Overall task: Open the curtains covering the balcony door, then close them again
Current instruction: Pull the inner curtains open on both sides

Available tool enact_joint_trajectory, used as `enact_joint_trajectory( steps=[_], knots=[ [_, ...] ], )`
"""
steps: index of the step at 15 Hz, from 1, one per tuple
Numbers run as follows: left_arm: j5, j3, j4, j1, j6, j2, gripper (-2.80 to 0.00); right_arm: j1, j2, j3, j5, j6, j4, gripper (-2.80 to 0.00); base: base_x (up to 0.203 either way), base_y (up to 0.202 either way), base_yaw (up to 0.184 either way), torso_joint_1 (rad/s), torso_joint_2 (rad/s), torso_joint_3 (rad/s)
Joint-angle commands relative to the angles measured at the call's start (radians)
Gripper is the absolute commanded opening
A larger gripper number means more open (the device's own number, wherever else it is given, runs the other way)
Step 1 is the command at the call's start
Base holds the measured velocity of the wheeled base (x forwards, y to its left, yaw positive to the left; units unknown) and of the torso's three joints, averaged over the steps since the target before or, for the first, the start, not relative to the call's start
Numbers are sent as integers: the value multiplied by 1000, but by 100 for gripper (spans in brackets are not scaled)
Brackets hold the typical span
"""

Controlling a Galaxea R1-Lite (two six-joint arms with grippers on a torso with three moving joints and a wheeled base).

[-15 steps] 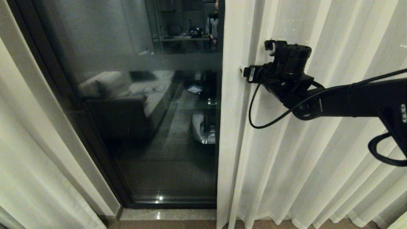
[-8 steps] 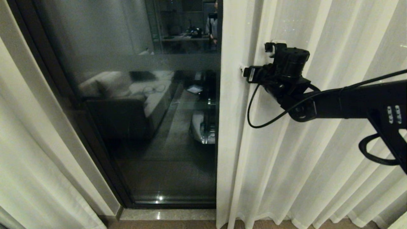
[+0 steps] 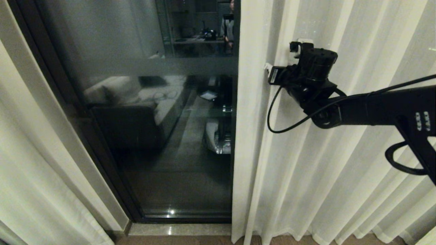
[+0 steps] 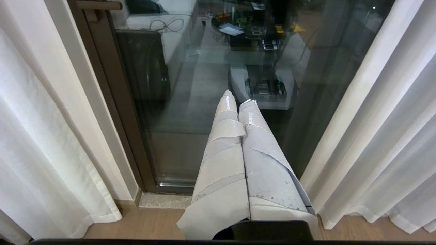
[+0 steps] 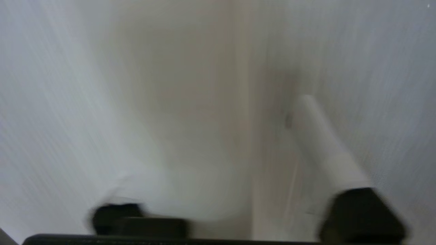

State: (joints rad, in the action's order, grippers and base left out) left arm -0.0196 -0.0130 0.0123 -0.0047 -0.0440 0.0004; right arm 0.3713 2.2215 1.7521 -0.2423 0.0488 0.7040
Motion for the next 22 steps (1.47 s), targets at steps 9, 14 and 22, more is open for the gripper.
enact_joint_trajectory(
  steps=[9, 14, 22],
  knots=[
    [0, -1, 0, 0, 0, 0, -280, -23, 2, 9, 0, 9, 54, -280, 0, 0, 0, 0, 0, 0],
    [0, -1, 0, 0, 0, 0, -280, -47, -18, 0, 0, 8, 54, -280, 0, 0, 0, 0, 0, 0],
    [0, -1, 0, 0, 0, 0, -280, -95, -98, -47, 0, 6, 54, -280, 0, 0, 0, 0, 0, 0]
  ],
)
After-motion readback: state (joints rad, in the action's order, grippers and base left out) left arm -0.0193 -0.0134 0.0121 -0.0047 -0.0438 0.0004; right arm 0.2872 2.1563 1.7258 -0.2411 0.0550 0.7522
